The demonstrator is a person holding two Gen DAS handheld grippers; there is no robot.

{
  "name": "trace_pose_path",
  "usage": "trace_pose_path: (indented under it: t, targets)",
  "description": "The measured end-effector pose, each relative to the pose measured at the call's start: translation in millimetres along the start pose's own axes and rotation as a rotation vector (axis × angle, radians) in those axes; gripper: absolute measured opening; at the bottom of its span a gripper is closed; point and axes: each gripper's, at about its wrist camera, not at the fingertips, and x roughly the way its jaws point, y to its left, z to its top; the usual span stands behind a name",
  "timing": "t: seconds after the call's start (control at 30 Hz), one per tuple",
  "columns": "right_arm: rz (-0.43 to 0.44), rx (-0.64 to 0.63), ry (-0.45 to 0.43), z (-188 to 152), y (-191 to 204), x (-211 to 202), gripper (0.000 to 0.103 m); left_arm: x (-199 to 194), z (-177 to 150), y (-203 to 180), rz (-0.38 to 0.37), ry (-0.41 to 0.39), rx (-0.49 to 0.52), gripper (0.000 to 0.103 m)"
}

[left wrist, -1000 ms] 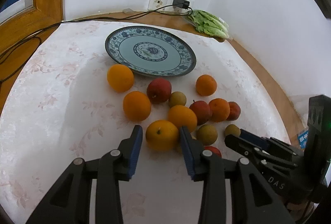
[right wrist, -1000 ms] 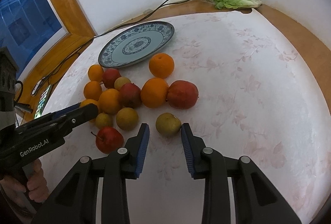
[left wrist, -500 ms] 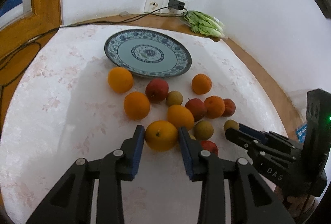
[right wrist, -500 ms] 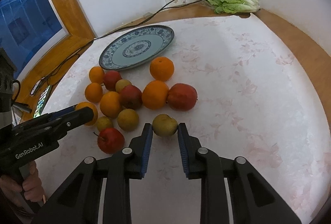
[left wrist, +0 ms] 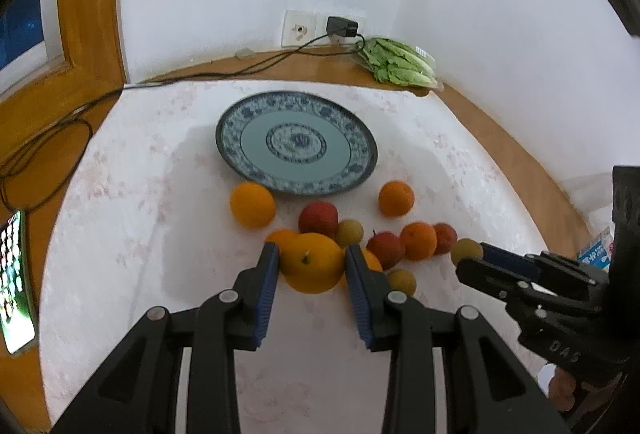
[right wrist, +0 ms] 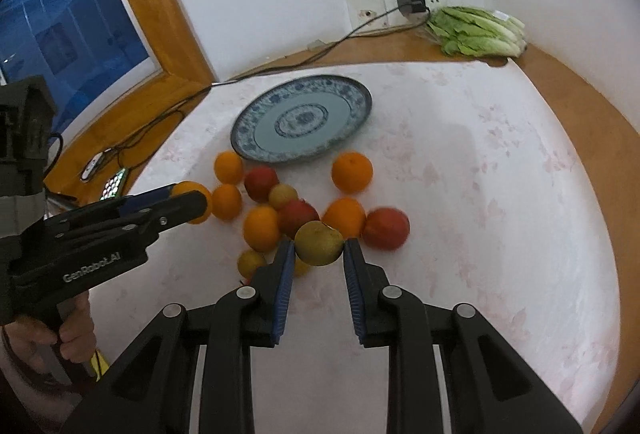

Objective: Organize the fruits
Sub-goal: 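Grasp a large orange with the left tool while the right tool grasps a yellow-green pear, then carry the orange and pear over the blue-and-white plate with both tools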

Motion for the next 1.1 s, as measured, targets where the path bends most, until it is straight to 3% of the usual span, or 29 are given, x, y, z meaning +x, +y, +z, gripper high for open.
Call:
trace_pose_path:
  t: [0.4,0.73,1.1]
  targets:
    - [0.006,-0.049,-0.012,50.7,0.4,-6.6,0.026,-5.6,41.4,-3.0,0.031,-0.05,0.057,0.035]
    - [0.013,-0.036,-0.008,85.9,-6.7,25.6,0.026,31.8,74.2,7.1,0.043,-0.041,0.01,0.035]
    - [0.006,-0.046,0.021,102.1,-12.8,71.6,0.026,76.2,92.4,25.9,0.068,-0.005,-0.012,0.035]
